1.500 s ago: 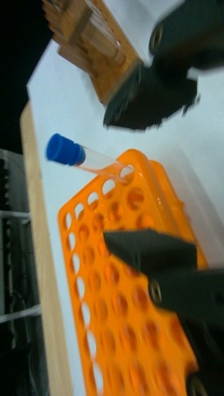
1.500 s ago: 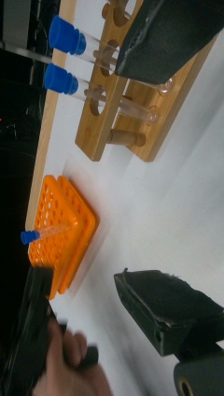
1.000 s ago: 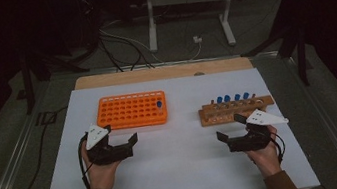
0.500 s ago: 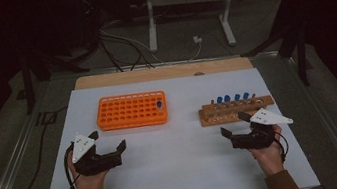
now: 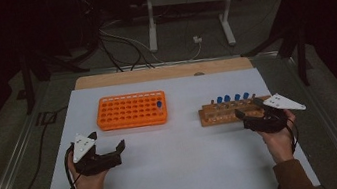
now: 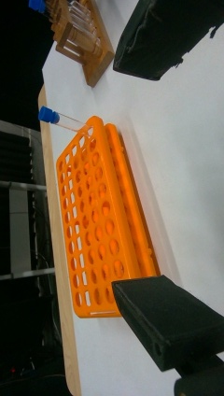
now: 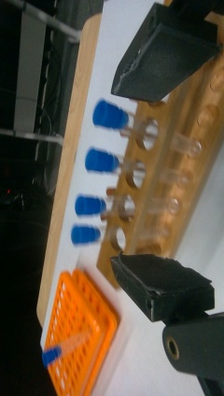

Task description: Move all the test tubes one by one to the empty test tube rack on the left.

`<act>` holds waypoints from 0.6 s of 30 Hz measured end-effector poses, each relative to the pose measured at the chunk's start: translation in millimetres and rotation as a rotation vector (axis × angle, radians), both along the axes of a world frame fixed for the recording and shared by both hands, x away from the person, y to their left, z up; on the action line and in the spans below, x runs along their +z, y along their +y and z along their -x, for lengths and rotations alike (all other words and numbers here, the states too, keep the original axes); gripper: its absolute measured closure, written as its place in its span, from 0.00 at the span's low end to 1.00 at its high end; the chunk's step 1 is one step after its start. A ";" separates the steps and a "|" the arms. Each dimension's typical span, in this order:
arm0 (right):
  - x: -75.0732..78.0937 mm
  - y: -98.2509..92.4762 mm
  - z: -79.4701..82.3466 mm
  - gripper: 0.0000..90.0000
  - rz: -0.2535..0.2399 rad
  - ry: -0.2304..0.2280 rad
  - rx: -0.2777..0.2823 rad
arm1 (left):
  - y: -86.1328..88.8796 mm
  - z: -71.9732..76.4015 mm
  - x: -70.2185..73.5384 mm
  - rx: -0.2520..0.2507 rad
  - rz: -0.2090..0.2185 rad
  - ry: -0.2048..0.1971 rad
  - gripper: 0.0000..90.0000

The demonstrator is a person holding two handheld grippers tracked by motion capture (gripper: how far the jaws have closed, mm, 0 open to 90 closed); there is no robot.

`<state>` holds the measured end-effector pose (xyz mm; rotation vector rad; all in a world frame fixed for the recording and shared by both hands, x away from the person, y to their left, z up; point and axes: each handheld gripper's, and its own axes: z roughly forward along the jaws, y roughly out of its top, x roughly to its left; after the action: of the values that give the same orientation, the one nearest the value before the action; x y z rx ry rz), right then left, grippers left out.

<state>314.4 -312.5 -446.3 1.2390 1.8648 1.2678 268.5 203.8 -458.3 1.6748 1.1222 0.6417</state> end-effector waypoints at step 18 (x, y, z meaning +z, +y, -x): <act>-15.0 -17.5 -37.4 0.70 0.002 0.092 -0.081 | -3.8 -3.4 -7.4 -0.007 -0.013 0.032 0.01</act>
<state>351.8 -329.9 -461.3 1.3782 1.8594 1.1840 271.9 200.1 -465.7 1.7047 1.1368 0.6206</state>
